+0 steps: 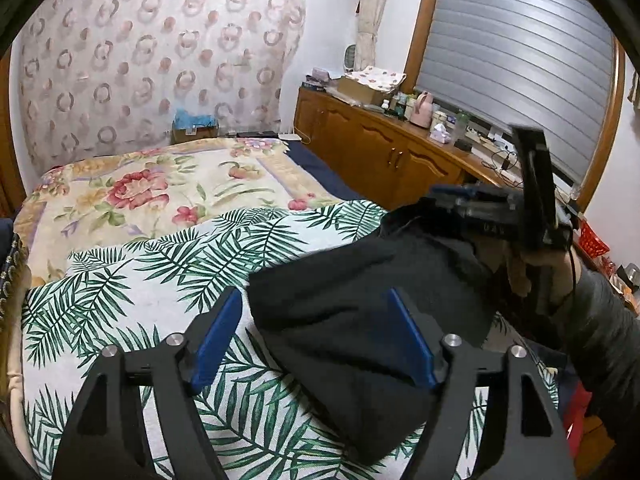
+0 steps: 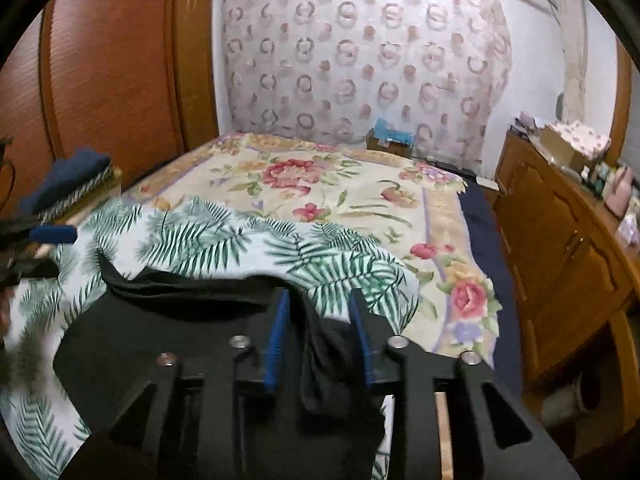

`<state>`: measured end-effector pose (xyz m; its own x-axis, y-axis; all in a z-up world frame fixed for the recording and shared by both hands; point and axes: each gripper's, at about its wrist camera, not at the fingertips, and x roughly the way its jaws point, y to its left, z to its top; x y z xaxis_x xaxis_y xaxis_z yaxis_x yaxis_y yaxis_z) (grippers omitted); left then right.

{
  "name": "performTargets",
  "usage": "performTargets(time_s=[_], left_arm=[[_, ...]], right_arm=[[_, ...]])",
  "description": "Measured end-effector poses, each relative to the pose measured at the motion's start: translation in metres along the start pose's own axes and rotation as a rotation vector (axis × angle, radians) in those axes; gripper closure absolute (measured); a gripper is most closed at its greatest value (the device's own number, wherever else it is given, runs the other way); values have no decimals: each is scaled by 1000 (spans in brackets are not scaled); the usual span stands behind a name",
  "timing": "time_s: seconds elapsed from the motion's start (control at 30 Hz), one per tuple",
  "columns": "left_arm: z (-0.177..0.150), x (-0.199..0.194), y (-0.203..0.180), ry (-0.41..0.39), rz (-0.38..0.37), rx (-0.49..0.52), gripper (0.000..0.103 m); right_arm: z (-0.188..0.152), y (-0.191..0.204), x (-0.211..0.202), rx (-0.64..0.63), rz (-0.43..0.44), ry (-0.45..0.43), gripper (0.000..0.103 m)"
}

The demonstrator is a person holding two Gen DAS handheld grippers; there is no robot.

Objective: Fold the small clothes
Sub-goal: 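Fold the shirt with both grippers and release it onto the bed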

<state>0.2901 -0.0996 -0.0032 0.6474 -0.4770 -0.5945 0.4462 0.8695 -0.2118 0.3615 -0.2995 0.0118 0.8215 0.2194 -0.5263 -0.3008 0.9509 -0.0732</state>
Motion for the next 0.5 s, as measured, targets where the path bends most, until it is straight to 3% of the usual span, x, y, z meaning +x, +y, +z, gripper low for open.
performTargets(time_s=[0.13,0.27,0.5], left_arm=[[-8,18,3,65,30,7,27],[-17,36,11,129,32,-18,27],[-19,44,16,150,32,-40,27]], right_arm=[[3,-10,-7,35,-92,-45,58],[-5,-16,-27,91,-53,-45,57],[-40,-10,-37,88,11,48,38]])
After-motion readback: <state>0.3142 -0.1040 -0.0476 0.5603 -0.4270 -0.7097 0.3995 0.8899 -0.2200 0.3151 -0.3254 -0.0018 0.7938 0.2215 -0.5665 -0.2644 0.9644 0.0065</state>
